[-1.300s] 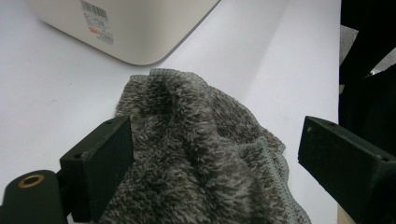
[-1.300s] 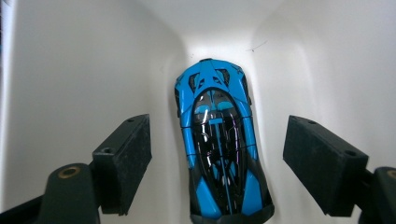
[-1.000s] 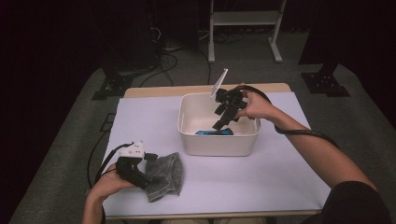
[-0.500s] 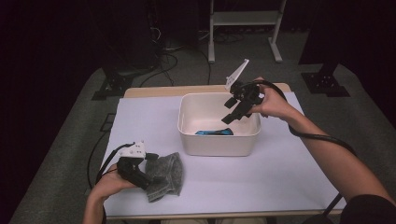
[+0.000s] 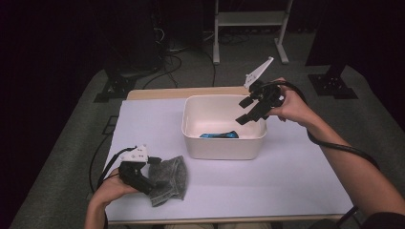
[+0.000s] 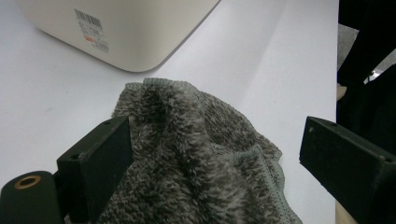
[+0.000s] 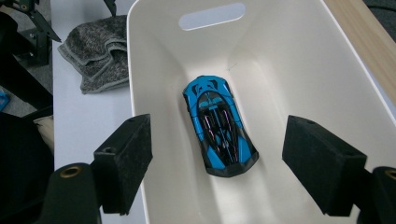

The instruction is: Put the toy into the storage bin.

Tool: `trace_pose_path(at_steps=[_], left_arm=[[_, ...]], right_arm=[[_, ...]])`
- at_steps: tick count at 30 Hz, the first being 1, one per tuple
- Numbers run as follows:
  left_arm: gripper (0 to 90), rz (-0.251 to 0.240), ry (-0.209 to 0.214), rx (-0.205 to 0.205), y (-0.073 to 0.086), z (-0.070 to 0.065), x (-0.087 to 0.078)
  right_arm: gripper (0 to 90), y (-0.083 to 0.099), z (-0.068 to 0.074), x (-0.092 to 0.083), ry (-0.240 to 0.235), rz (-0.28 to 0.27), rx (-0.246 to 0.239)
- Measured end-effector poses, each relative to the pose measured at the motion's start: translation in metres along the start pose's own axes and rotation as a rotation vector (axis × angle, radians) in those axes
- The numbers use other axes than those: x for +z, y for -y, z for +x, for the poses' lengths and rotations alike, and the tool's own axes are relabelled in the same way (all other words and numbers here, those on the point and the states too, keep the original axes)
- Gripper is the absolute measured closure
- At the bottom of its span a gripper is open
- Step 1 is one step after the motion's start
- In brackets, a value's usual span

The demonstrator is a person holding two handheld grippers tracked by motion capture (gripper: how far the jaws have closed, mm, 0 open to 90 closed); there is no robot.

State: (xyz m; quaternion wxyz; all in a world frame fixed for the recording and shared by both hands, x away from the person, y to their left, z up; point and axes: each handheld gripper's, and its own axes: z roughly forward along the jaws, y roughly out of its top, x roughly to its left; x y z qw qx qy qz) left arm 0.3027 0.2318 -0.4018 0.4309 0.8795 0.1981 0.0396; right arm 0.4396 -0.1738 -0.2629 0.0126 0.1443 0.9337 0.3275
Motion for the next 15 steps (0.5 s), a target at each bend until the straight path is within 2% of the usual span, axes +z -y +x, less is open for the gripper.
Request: trace_pose_path(at_steps=[4, 15], left_arm=[[8.5, 0.000, 0.000, -0.004, 0.001, 0.000, 0.000], [8.6, 0.007, 0.000, -0.003, 0.001, -0.001, 0.001]], right_arm=[[22.7, 0.011, 0.002, -0.012, 0.017, -0.023, 0.022], [22.7, 0.039, 0.005, -0.031, 0.038, -0.060, 0.066]])
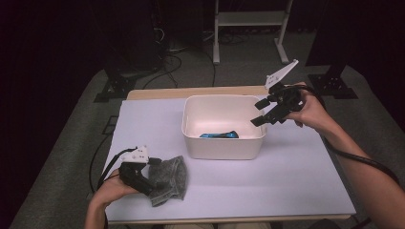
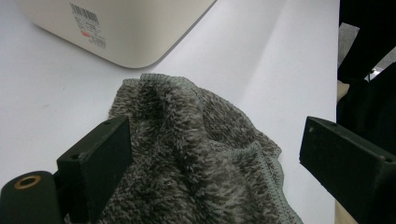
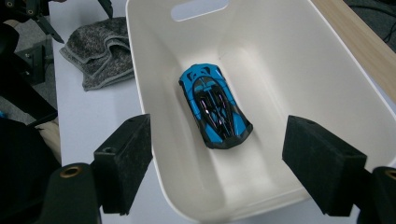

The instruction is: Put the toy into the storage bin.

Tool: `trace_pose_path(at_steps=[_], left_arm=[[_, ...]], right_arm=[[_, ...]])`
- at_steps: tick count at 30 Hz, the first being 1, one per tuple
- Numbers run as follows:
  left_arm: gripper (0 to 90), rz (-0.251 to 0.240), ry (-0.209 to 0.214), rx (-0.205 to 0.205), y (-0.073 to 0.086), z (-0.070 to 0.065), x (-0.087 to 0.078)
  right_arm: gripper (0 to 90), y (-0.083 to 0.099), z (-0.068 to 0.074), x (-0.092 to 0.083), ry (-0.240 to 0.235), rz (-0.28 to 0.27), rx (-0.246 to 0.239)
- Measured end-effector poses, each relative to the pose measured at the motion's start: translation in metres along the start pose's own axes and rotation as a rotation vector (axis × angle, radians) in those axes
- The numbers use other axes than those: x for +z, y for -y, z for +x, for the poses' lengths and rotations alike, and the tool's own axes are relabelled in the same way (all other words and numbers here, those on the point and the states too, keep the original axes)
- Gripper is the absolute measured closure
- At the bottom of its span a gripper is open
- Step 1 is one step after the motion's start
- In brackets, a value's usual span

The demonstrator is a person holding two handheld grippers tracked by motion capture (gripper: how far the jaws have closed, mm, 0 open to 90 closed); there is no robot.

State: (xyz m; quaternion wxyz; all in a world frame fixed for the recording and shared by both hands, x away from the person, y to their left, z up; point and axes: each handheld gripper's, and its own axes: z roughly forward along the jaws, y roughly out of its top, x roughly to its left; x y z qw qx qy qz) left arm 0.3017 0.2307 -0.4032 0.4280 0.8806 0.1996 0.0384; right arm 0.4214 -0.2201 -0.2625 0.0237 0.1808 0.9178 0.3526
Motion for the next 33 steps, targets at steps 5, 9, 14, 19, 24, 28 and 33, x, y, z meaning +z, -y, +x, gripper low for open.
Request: trace_pose_path(at_steps=[5, 9, 14, 19, 24, 28, 33], left_arm=[[8.5, 0.001, 0.002, 0.000, 0.001, 0.000, 0.001], [8.5, 0.002, 0.002, -0.002, 0.001, 0.000, 0.002], [8.5, 0.006, -0.003, -0.005, 0.001, 0.000, 0.003], [8.5, 0.002, -0.009, -0.012, 0.002, 0.001, 0.003], [8.5, 0.001, -0.016, -0.014, 0.003, 0.002, 0.003], [8.5, 0.004, -0.019, -0.011, 0.002, 0.001, 0.003], [8.5, 0.004, -0.023, -0.015, 0.003, 0.002, 0.003]], right_arm=[[22.7, 0.012, 0.001, -0.008, 0.009, -0.013, 0.015], [22.7, 0.021, 0.003, -0.014, 0.018, -0.024, 0.029], [22.7, 0.035, 0.005, -0.022, 0.031, -0.038, 0.052], [22.7, 0.054, 0.006, -0.027, 0.036, -0.057, 0.087], [22.7, 0.072, 0.007, -0.024, 0.040, -0.053, 0.104], [22.7, 0.088, 0.008, -0.021, 0.035, -0.057, 0.126], [22.6, 0.106, 0.008, -0.013, 0.029, -0.054, 0.155]])
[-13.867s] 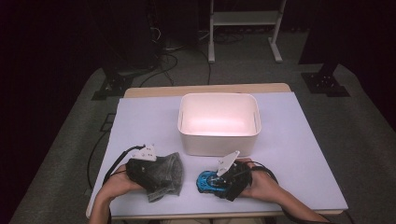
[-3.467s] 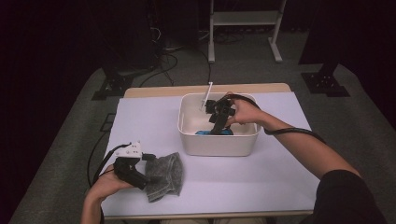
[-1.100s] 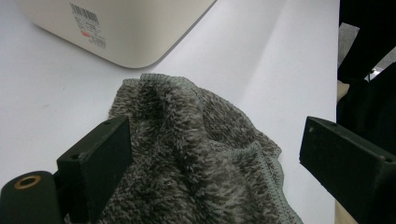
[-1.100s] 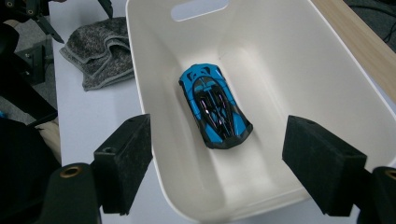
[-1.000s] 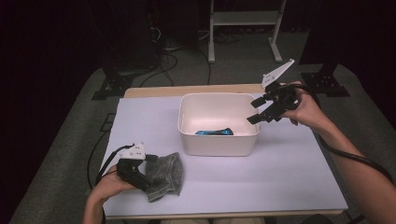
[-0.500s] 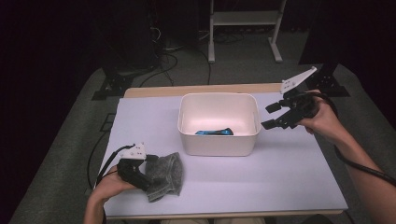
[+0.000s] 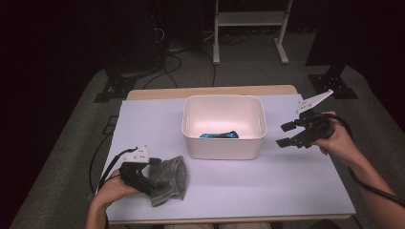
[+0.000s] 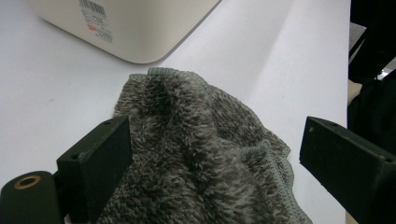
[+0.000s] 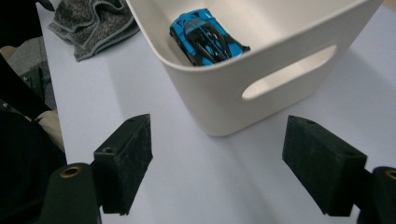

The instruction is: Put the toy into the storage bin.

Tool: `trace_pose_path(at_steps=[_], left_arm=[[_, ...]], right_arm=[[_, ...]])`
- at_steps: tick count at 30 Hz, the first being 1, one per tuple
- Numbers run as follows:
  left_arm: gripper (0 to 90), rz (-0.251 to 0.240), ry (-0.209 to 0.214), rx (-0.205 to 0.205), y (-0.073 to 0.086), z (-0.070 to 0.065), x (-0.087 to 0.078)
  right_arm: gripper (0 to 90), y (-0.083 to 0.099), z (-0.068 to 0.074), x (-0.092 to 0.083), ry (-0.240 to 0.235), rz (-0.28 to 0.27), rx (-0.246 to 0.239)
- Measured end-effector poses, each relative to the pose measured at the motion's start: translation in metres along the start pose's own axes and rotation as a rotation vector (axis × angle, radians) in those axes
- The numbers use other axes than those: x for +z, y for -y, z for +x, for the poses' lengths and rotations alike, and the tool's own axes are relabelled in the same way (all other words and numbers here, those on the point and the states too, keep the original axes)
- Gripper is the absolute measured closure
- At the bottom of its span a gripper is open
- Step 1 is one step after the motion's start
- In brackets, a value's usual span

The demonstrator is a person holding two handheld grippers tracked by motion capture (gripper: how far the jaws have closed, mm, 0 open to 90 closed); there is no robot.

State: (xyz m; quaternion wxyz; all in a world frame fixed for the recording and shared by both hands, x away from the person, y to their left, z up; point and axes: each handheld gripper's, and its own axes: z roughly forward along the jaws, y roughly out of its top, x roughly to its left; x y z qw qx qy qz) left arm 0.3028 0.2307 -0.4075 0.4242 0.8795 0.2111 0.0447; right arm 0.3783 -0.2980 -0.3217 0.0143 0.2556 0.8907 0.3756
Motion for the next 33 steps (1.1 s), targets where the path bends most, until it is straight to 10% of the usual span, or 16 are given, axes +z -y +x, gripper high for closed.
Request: trace_pose_path(at_steps=[33], left_arm=[[8.0, 0.001, -0.022, -0.003, 0.002, 0.001, 0.000]], right_arm=[[21.4, 0.079, 0.002, 0.045, -0.025, -0.012, 0.117]])
